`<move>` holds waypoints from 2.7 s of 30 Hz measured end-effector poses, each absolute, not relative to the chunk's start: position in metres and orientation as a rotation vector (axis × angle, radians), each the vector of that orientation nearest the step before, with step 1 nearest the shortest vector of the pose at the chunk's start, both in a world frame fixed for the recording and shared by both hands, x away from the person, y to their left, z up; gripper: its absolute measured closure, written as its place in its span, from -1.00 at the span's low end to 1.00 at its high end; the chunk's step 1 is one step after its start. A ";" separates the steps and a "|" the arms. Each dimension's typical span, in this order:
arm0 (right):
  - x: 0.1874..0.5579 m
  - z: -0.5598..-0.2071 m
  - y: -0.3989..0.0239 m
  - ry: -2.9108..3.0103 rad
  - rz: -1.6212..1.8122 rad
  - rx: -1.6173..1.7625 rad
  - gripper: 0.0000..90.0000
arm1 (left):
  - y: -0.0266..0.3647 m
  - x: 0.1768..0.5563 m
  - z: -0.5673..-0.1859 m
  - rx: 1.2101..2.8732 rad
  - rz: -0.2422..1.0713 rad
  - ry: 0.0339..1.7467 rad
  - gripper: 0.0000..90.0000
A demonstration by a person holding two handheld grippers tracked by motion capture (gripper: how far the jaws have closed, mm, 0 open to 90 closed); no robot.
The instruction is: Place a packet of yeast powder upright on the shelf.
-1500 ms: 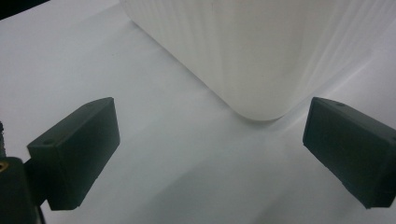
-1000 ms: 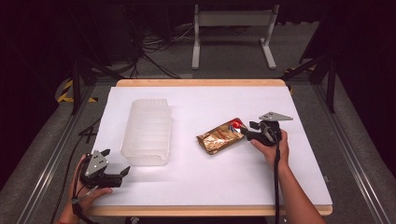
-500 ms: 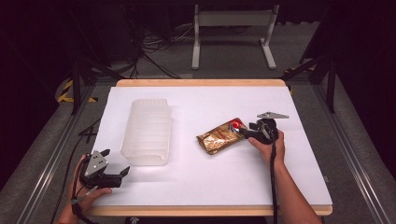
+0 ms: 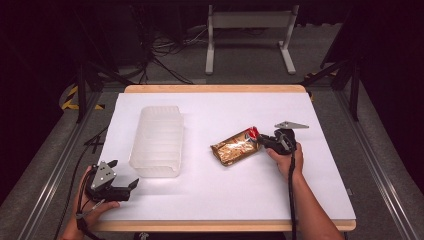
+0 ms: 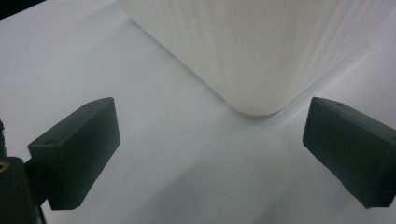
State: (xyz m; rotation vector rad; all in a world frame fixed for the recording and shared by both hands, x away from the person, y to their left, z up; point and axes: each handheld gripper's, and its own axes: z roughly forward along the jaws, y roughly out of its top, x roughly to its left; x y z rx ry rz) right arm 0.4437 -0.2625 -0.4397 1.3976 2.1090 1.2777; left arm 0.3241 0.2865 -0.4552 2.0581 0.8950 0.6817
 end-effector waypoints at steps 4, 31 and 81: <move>0.440 -0.437 -0.263 2.096 1.297 1.359 0.87 | 0.288 0.324 -0.454 2.053 0.681 0.895 -0.89; 0.399 -0.364 -0.232 2.073 1.481 1.012 0.97 | 0.289 0.324 -0.454 2.037 0.679 0.916 -0.89; 0.404 -0.251 -0.093 2.276 1.534 0.340 0.98 | 0.289 0.319 -0.454 2.030 0.672 0.921 -0.89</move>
